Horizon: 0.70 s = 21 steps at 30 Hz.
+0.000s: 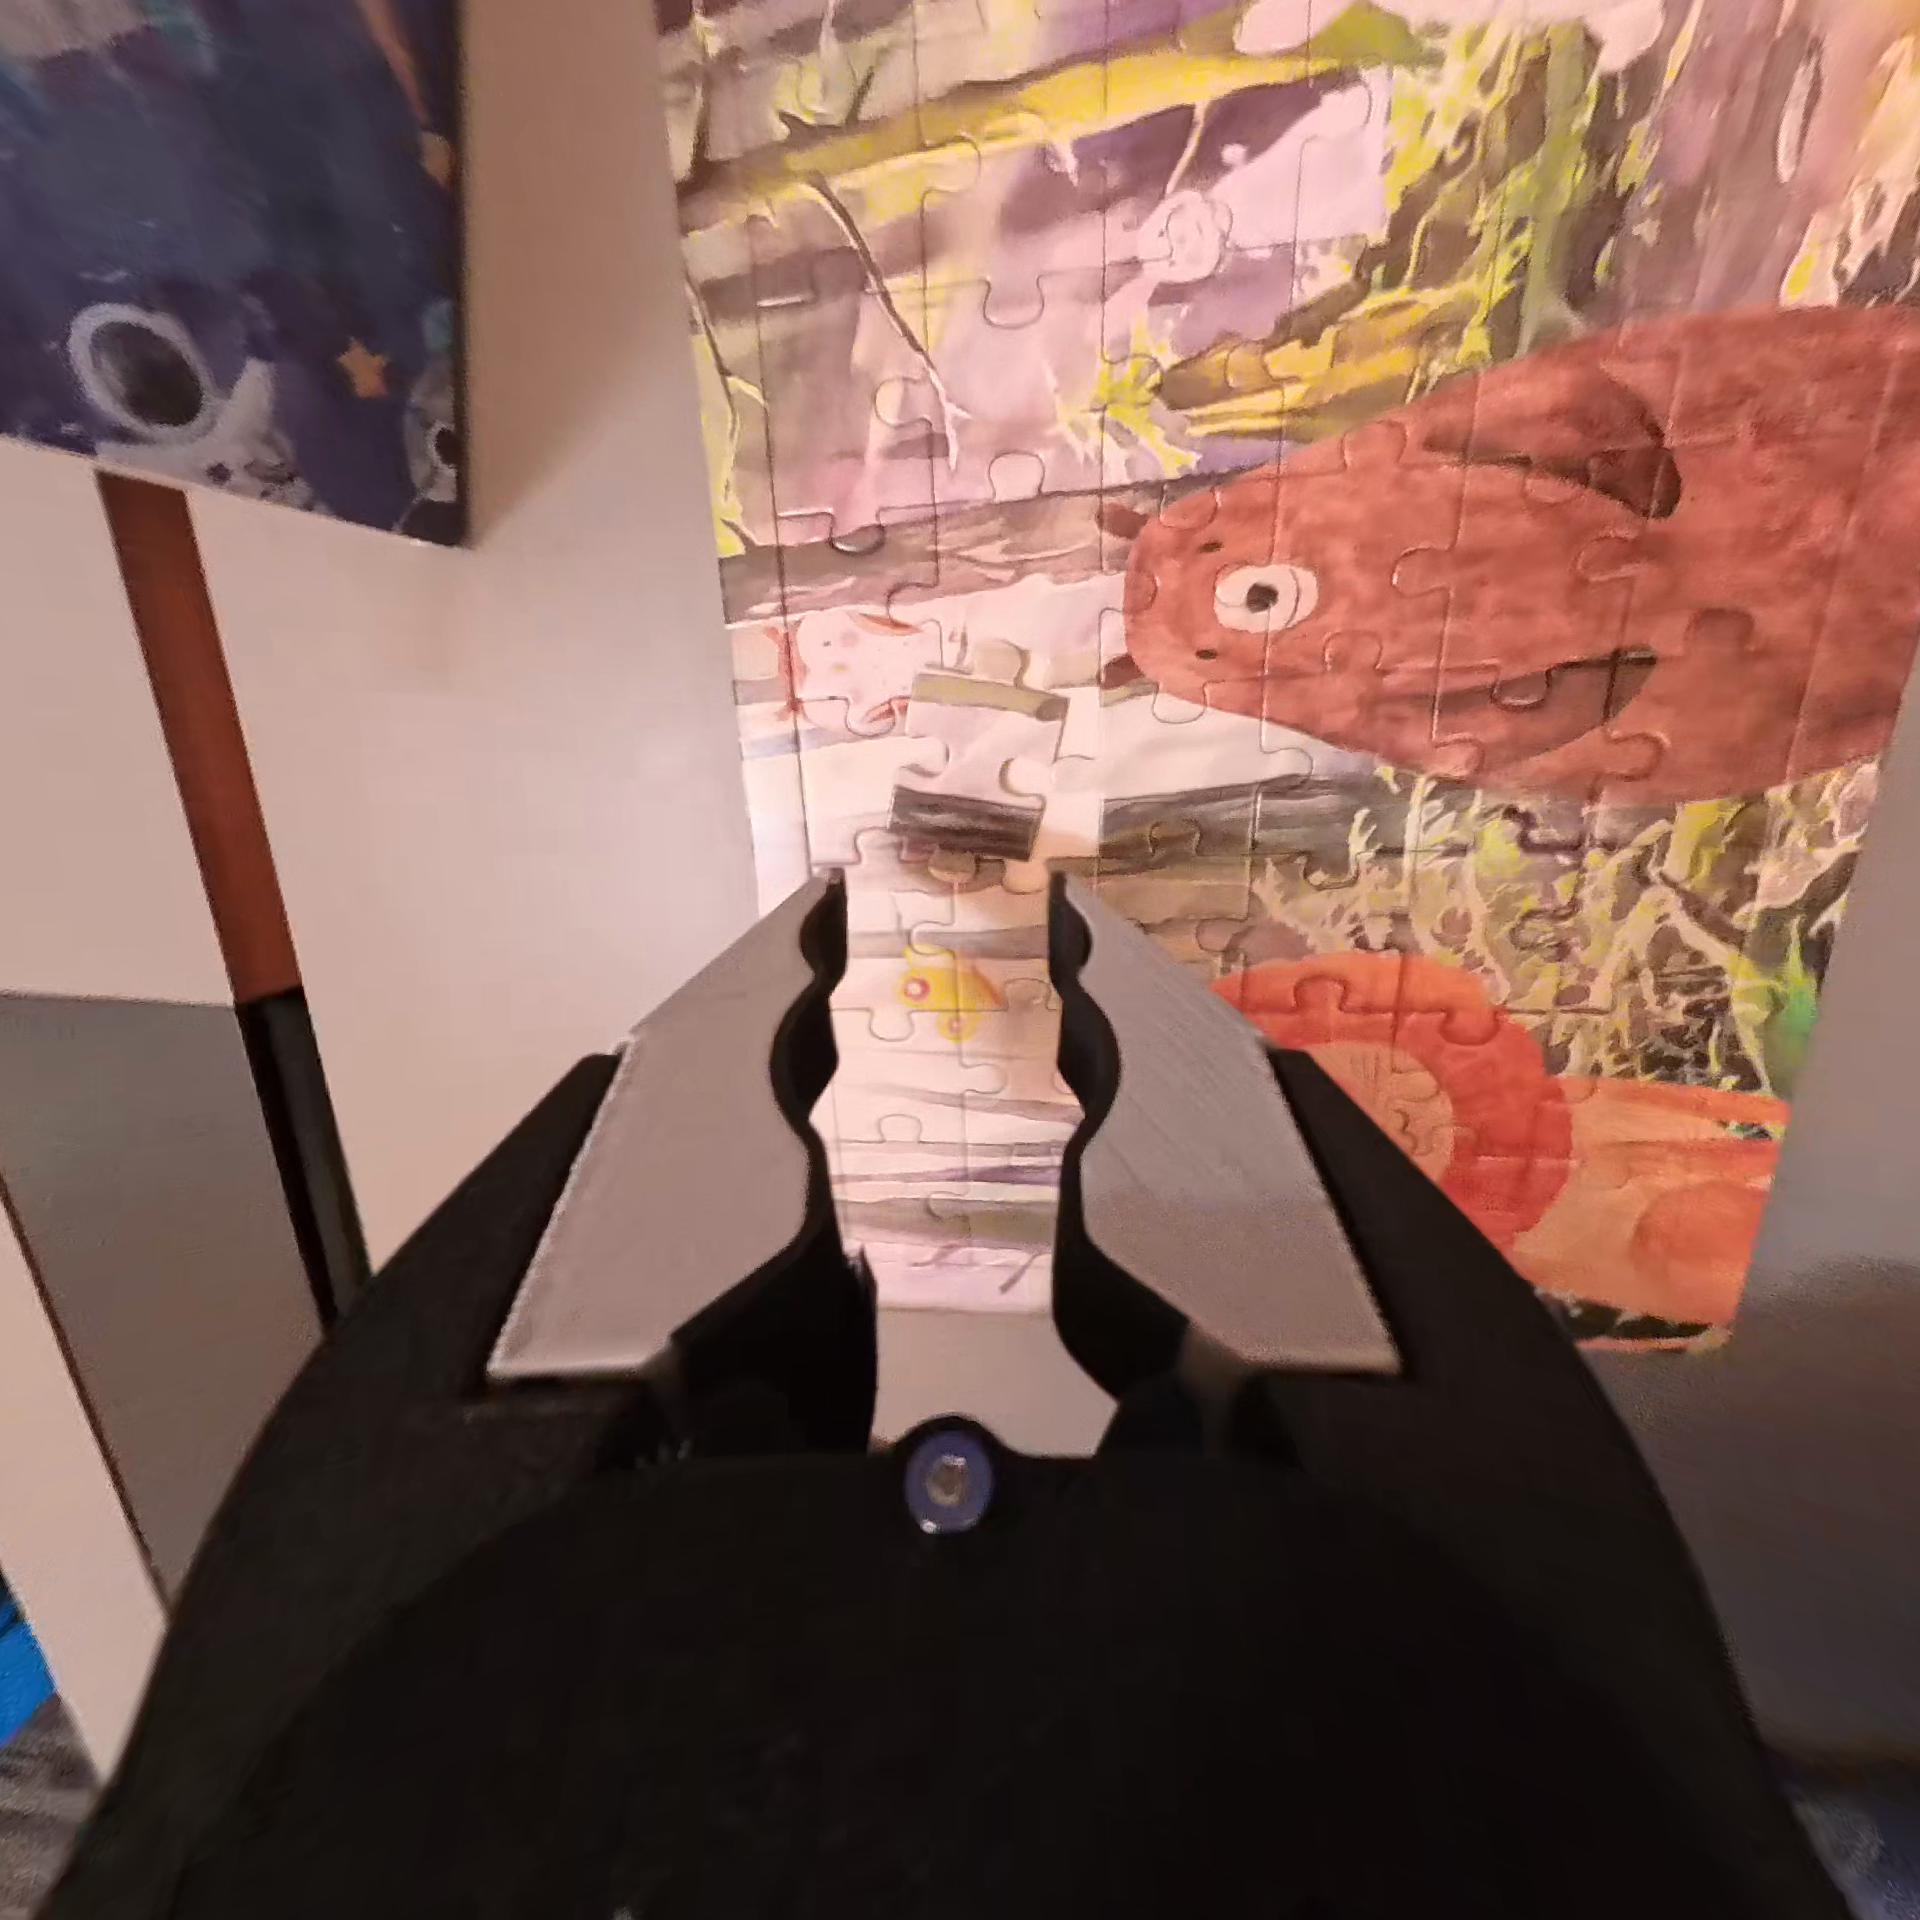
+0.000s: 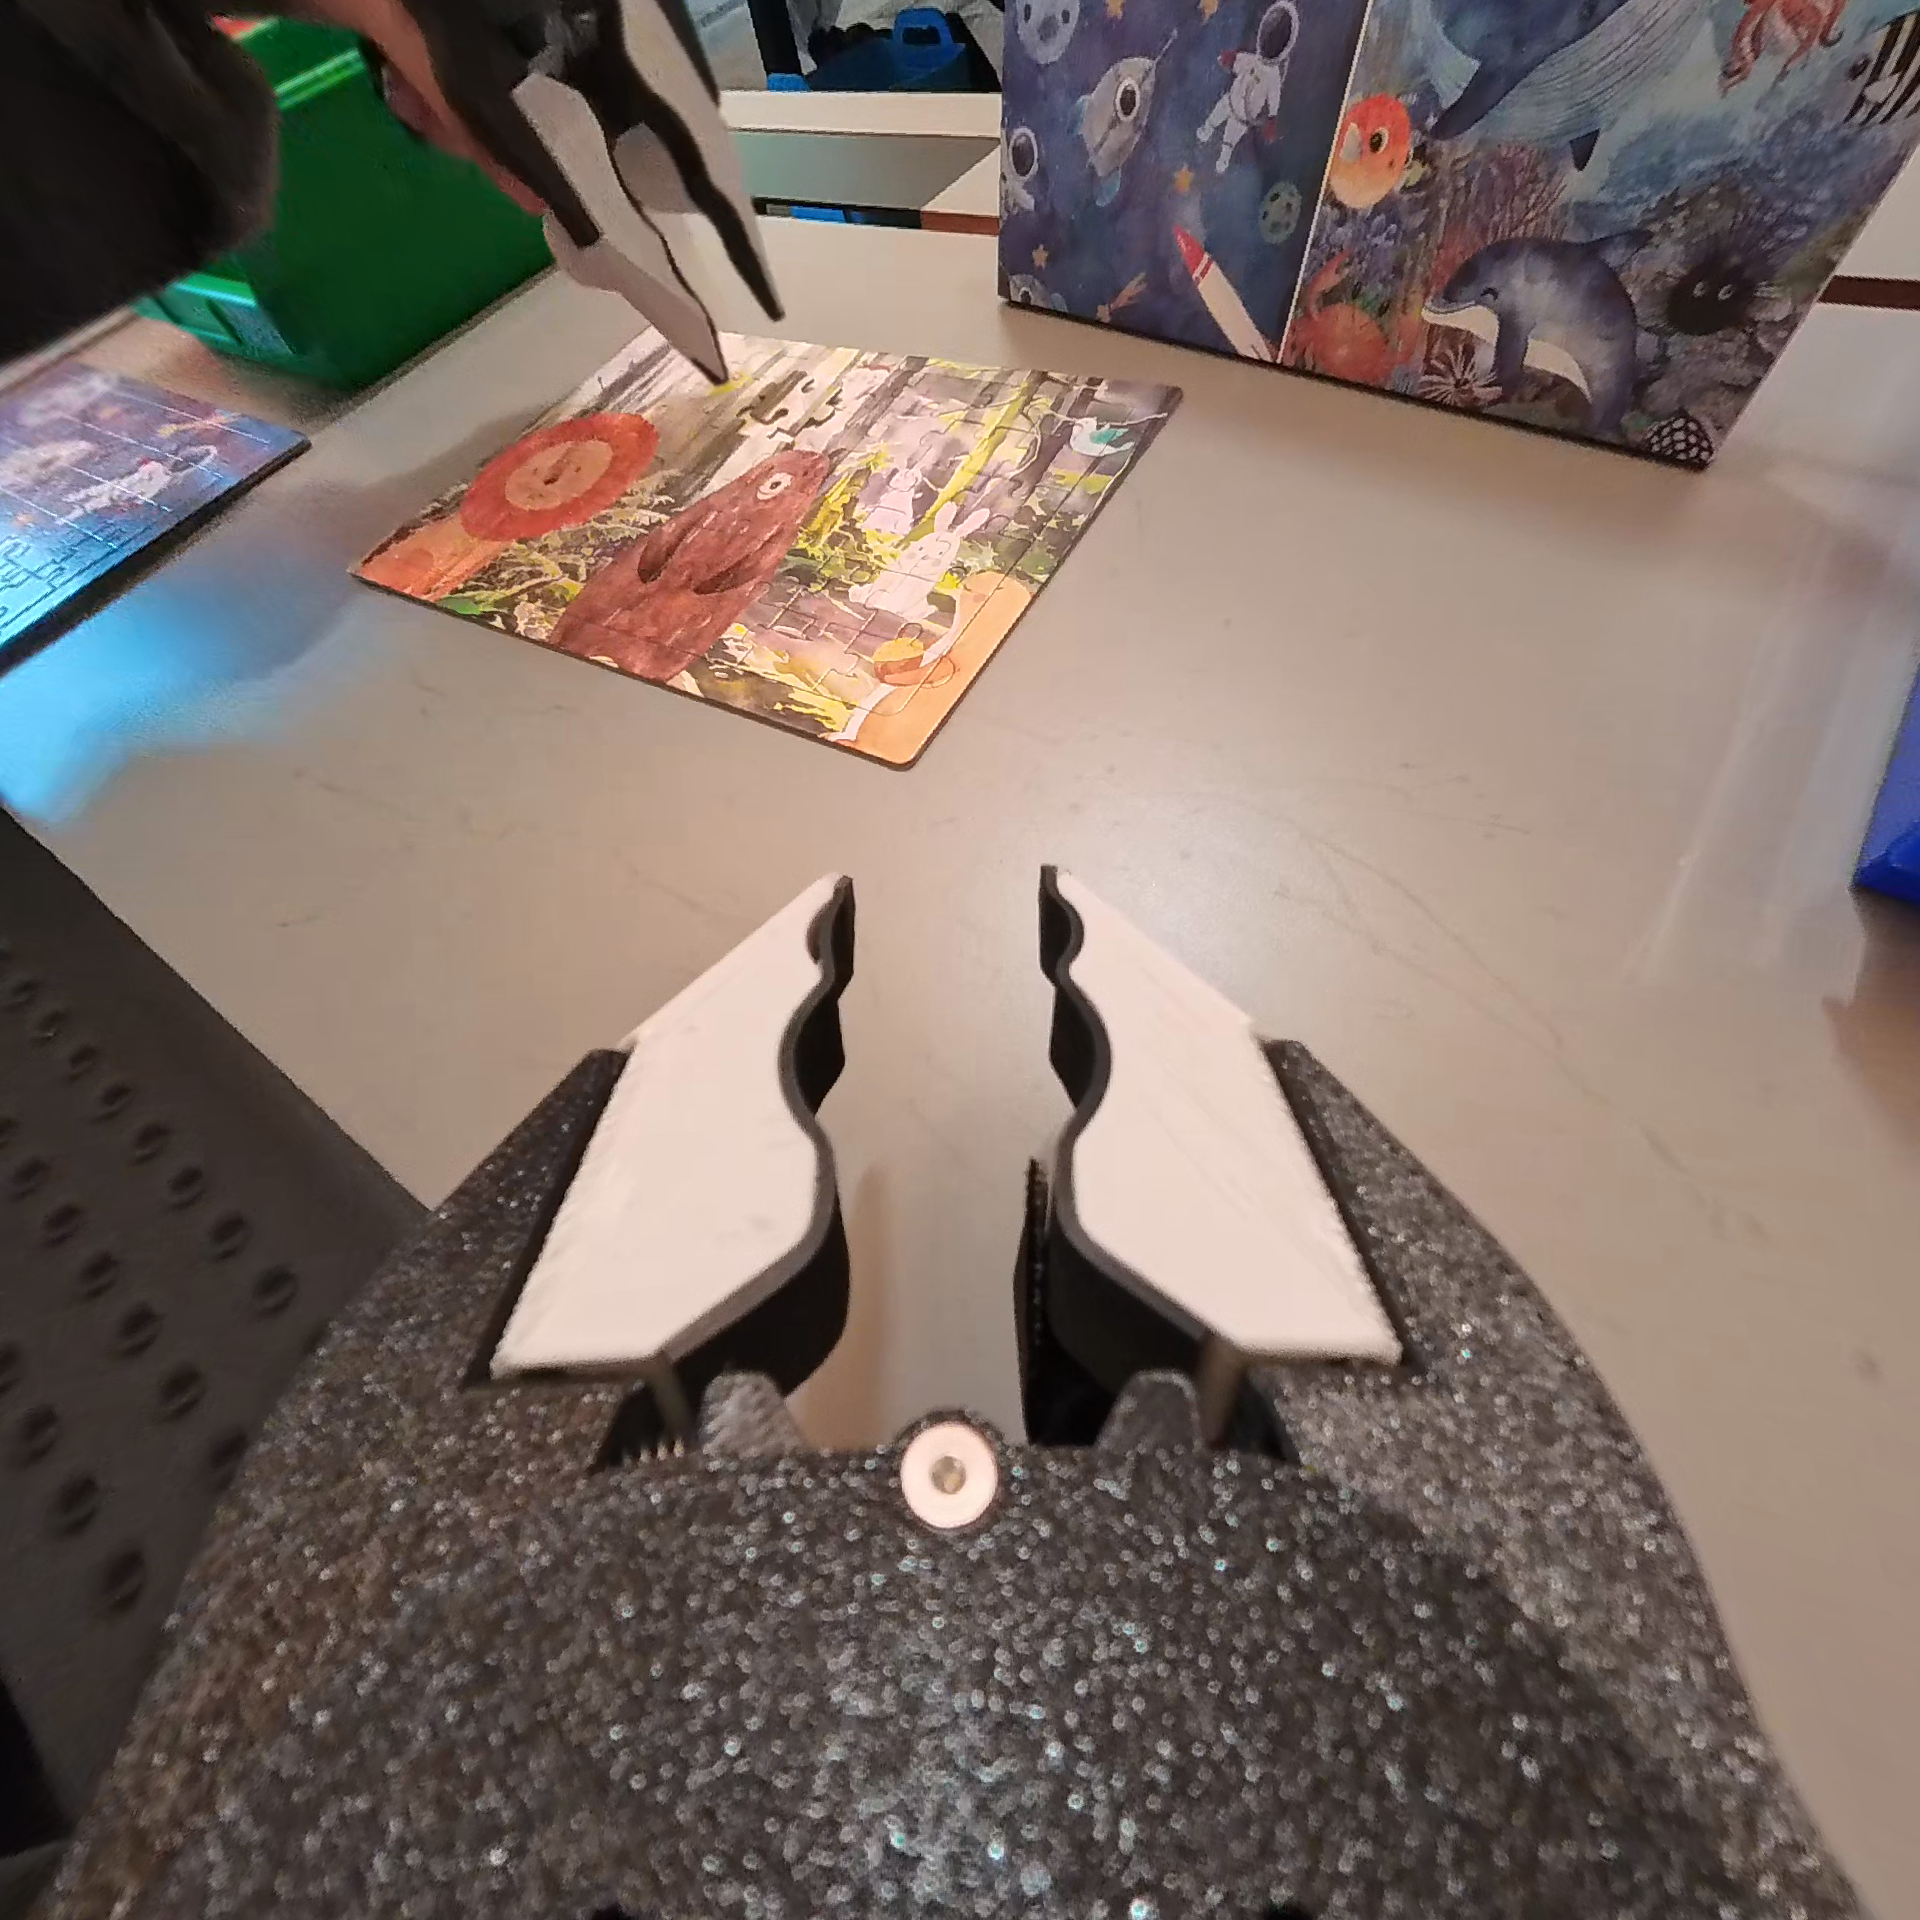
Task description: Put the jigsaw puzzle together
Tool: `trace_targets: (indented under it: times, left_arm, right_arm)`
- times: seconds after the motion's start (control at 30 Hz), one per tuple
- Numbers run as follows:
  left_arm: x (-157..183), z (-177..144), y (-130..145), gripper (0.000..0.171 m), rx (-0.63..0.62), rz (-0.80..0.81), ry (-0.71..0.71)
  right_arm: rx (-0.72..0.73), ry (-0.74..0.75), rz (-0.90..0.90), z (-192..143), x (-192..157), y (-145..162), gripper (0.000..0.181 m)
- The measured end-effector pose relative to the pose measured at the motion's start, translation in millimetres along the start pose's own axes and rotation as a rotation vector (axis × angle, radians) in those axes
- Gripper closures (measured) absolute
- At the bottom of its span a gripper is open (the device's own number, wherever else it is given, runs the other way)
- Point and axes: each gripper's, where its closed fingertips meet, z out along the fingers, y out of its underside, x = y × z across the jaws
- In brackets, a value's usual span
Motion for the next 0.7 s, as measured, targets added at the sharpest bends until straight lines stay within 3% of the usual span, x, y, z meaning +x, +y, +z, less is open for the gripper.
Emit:
trace_targets:
  times: [0.13, 0.23, 0.43, 0.7]
  left_arm:
    - [3.2, 10.6, -3.4, 0.124, -0.084, 0.096, 0.078]
    - [-0.8, 17.2, -4.6, 0.124, -0.123, 0.163, 0.05]
    - [2.0, 22.0, -5.2, 0.141, -0.111, 0.097, 0.109]
    - [6.7, 18.5, -1.5, 0.141, -0.139, -0.064, 0.132]
  right_arm:
    - [-0.007, 0.005, 0.001, 0.9, 0.8, 0.8, 0.146]
    - [-0.013, 0.003, 0.007, 1.7, 1.4, 1.6, 0.146]
    - [-0.021, -0.009, 0.013, 2.8, 0.6, 2.6, 0.146]
    - [-0.021, -0.012, 0.014, 2.8, 0.3, 2.5, 0.146]
